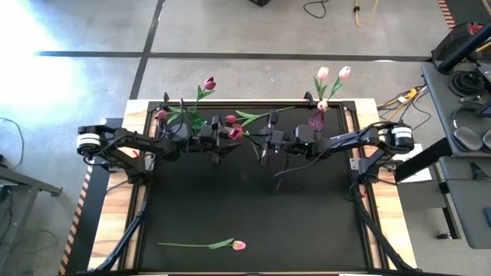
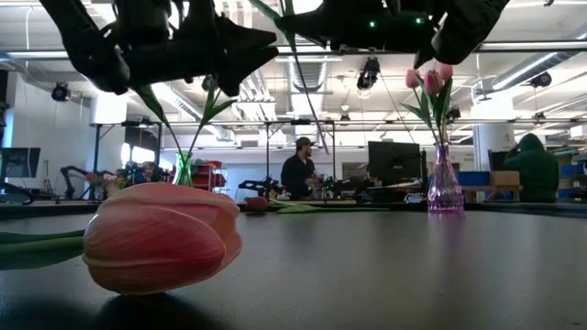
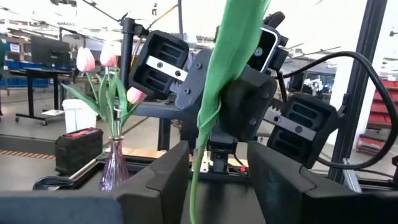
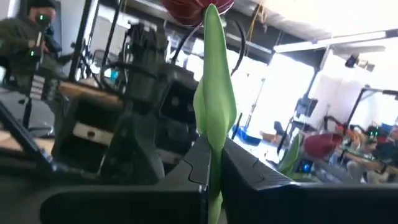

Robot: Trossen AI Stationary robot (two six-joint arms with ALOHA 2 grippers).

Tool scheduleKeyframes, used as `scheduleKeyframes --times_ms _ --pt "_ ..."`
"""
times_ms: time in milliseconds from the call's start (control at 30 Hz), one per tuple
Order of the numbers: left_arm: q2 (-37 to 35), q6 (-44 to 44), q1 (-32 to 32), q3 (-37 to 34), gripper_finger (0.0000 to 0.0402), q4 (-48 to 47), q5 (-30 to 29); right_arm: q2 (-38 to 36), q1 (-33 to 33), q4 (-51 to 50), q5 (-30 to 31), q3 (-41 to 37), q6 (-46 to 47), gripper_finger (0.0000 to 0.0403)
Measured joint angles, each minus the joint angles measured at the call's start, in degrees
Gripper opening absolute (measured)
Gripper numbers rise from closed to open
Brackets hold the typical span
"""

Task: Sort flowers into vase by color
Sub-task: Put the red flower into the green vase

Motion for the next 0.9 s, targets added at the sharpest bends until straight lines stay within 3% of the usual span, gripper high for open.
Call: scheduleKeyframes --times_ms 300,567,900 --pt "0.0 -0.1 0.0 1.7 0.0177 -1.2 0.8 1.3 0.1 3.9 -2.8 0.5 0.5 0.0012" --pt "0.0 1.5 0.0 7.2 0.0139 -10.1 5.6 1.3 0.4 4.0 -3.0 0.5 0.5 0.0012" --pt "0.0 2.9 0.0 8.2 0.0089 -10.7 5.6 1.3 0.6 4.6 -3.1 0.5 0.9 0.0012"
